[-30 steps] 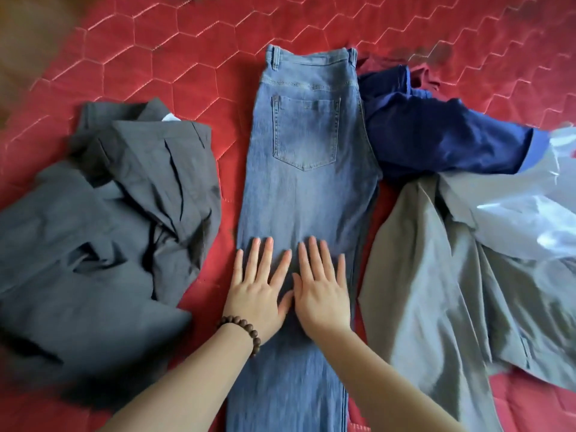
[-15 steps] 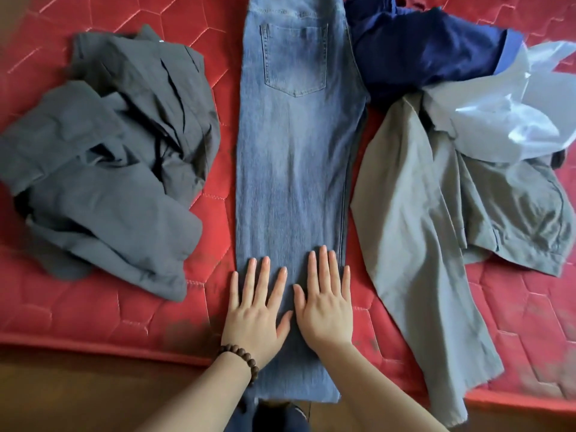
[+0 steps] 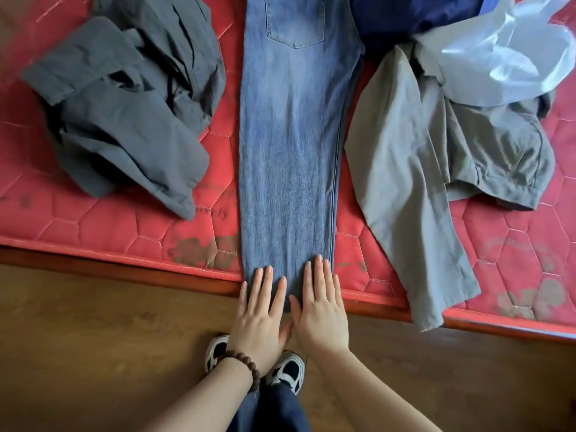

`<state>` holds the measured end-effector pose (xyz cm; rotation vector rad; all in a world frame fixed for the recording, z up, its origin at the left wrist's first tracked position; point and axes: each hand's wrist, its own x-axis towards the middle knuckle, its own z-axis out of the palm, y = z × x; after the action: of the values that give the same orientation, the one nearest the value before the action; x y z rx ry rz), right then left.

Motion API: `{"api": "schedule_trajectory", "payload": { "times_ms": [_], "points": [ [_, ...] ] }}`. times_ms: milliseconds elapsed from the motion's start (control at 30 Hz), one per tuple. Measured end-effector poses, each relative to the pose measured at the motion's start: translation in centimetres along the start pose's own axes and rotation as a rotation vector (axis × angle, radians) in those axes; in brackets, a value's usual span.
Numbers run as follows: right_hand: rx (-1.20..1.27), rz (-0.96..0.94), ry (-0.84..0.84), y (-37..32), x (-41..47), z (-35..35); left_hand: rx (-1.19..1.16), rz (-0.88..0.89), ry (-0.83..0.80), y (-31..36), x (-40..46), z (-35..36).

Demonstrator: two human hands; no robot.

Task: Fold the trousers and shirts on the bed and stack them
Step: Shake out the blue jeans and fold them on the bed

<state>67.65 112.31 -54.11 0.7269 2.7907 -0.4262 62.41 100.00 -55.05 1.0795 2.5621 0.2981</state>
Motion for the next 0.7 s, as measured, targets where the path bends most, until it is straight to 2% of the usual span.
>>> {"api": "schedule_trajectory", "payload": {
  "times_ms": [100, 167, 233, 300, 400, 500, 600, 700],
  "points": [
    [0.171, 0.067, 0.099, -0.2, 1.7, -1.9, -0.304, -0.263, 0.195, -0.4, 2.5, -2.0],
    [0.335, 0.214, 0.093, -0.3, 3.2, -3.3, -0.518, -0.469, 0.350, -0.8, 5.0, -3.6],
    [0.450, 0.369, 0.077, -0.2, 4.7, -4.1, -0.651, -0.610, 0.385, -1.1, 6.9, -4.7],
    [0.533, 0.473, 0.070, 0.0, 6.0, -4.6, -0.716, -0.711, 0.353, -1.5, 8.2, -5.3],
    [0.615, 0.566, 0.014, 0.4, 7.0, -5.0, -0.695, -0.712, 0.299, -2.0, 8.8, -5.6],
    [0.645, 0.567, -0.015, 0.6, 7.3, -5.1, -0.676, -0.662, 0.393, -1.9, 8.6, -6.0],
    [0.609, 0.541, 0.101, 0.7, 7.0, -5.2, -0.712, -0.628, 0.462, -1.4, 8.0, -6.5],
    [0.674, 0.497, 0.174, 0.5, 6.6, -5.1, -0.752, -0.614, 0.372, -1.6, 8.1, -6.3]
  ]
}}
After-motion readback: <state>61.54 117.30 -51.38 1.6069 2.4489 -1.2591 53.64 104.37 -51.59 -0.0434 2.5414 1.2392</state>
